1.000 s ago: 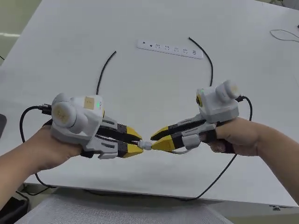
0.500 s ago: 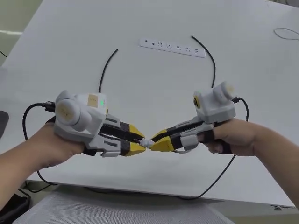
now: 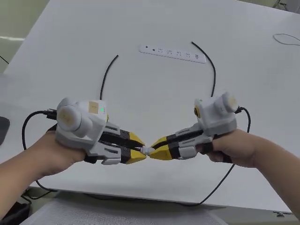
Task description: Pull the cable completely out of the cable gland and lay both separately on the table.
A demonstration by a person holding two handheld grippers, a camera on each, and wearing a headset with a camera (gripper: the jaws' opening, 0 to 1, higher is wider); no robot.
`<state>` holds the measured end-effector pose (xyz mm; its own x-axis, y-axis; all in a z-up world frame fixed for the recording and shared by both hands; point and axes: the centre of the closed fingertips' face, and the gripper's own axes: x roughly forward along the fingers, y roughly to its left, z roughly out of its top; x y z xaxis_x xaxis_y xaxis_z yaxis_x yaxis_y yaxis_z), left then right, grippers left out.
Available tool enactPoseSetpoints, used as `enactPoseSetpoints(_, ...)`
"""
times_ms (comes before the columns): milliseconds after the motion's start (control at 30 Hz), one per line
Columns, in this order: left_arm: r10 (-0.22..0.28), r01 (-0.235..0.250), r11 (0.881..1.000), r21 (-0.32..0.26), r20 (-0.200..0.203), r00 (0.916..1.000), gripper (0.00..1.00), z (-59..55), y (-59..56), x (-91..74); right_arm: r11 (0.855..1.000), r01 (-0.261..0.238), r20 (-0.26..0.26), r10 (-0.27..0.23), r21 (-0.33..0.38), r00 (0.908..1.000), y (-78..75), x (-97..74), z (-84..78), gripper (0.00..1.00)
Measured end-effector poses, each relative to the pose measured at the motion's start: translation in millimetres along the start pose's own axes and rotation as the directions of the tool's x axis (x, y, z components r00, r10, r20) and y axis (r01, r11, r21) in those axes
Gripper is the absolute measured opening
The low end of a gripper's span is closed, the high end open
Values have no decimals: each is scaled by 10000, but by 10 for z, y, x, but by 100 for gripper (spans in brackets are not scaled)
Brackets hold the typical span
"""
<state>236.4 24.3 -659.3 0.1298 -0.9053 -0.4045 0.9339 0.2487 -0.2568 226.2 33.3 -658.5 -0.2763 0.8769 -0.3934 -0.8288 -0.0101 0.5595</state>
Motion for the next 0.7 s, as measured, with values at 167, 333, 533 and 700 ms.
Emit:
enactPoseSetpoints(167, -92, 92, 9999, -141, 8, 10000, 15, -29, -25, -13, 9808, 690, -390, -773, -1822, 9962, 5, 23, -26, 8)
enactPoseSetpoints(333, -111, 112, 9998, -142, 31, 9999, 15, -24, -39, -26, 8954, 1487, -878, -2031, -4196, 9752, 9, 25, -33, 7)
enactPoseSetpoints(533, -89, 89, 9999, -123, 76, 9999, 15, -11, -48, -28, 7807, 2021, -1281, -3384, -5914, 9322, 1, 29, -46, 7)
enactPoseSetpoints(700, -97, 98, 9999, -69, 54, 9999, 15, -8, -55, -33, 7497, 2268, -1280, -3829, -6217, 9149, 9, 44, -57, 7)
